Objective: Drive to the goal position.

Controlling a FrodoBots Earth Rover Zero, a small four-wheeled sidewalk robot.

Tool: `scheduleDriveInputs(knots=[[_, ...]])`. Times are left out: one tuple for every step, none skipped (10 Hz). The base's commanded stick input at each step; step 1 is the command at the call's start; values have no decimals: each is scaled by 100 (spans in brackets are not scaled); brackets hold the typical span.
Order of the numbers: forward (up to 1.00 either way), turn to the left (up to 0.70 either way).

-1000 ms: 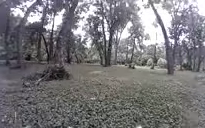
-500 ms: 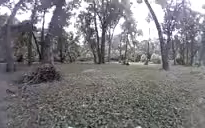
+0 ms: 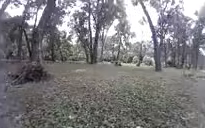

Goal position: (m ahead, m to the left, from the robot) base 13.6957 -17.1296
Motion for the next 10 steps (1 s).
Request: scheduleDriveInputs(knots=[[70,0],[70,0],[70,0],[70,0],[70,0],[70,-1],[70,-5],[70,-13],[70,-14],[70,-14]])
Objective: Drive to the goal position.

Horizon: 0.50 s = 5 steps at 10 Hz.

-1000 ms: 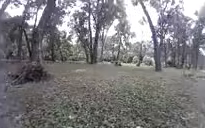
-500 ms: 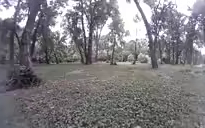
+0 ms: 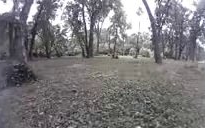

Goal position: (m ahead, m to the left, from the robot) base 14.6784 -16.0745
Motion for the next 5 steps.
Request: scheduleDriveInputs(knots=[[70,-14],[70,-14],[70,-14],[70,-14],[70,-14]])
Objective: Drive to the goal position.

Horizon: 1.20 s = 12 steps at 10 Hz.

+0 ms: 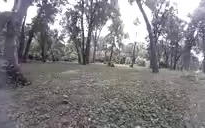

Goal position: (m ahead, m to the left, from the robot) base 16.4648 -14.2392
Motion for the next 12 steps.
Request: scheduleDriveInputs(knots=[[70,-14],[70,-14],[70,-14],[70,-12],[70,-2],[70,0],[70,0],[70,0],[70,0],[70,0],[70,0],[70,0]])
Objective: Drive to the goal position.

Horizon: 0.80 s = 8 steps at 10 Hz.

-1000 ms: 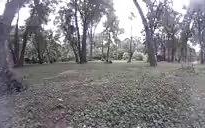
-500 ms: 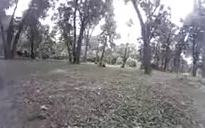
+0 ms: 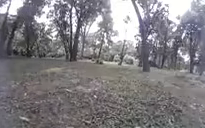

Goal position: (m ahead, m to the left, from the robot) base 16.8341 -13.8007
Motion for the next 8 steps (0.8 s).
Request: scheduleDriveInputs(knots=[[70,0],[70,0],[70,0],[70,0],[70,0],[70,0],[70,0],[70,-10]])
